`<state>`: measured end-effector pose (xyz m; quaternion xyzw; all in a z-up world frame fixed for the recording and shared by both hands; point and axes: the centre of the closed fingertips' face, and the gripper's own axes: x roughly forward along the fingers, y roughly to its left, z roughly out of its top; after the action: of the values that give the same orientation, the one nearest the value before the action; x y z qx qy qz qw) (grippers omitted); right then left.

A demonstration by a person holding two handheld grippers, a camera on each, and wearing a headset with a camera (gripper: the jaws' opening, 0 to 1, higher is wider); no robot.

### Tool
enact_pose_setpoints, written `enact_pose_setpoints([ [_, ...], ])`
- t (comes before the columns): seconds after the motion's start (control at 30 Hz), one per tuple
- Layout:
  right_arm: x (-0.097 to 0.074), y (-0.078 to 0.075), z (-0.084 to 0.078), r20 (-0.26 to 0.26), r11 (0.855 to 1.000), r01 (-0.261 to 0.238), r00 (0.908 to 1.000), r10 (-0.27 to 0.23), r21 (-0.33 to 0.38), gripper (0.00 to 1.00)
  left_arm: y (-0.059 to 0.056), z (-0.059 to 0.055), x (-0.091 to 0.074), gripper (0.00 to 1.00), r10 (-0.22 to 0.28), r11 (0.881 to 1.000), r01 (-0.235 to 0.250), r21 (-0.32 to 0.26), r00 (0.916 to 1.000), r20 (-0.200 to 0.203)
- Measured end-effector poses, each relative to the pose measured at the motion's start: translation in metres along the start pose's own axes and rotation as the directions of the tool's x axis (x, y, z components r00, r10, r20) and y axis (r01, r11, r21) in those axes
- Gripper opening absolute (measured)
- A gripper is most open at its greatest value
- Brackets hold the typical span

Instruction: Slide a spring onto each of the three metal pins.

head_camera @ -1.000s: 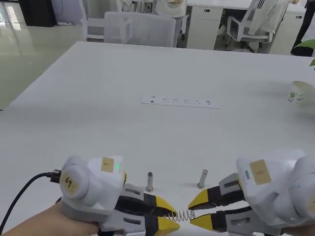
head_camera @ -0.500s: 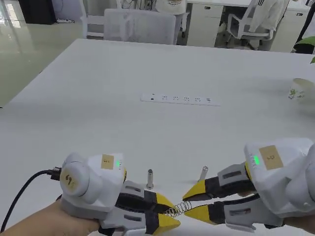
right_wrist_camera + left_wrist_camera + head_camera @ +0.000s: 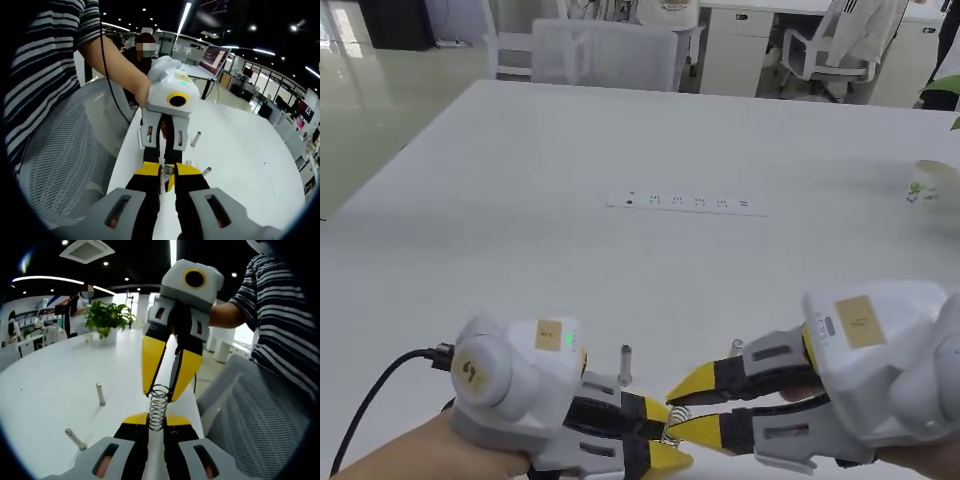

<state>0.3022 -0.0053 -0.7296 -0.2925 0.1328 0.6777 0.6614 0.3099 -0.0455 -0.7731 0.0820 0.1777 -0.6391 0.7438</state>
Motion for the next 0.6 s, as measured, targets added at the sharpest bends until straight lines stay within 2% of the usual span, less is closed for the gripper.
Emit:
enact_pose_setpoints([
  [0.6,0.0019,-0.0019,0.0063,0.014,0.999,0.006,0.9999,-0.005,-0.034,0.06,0.0018,0.0021,-0.0058,0.03,0.007,1.000,-0.007,-0.020,1.0000,0.007],
])
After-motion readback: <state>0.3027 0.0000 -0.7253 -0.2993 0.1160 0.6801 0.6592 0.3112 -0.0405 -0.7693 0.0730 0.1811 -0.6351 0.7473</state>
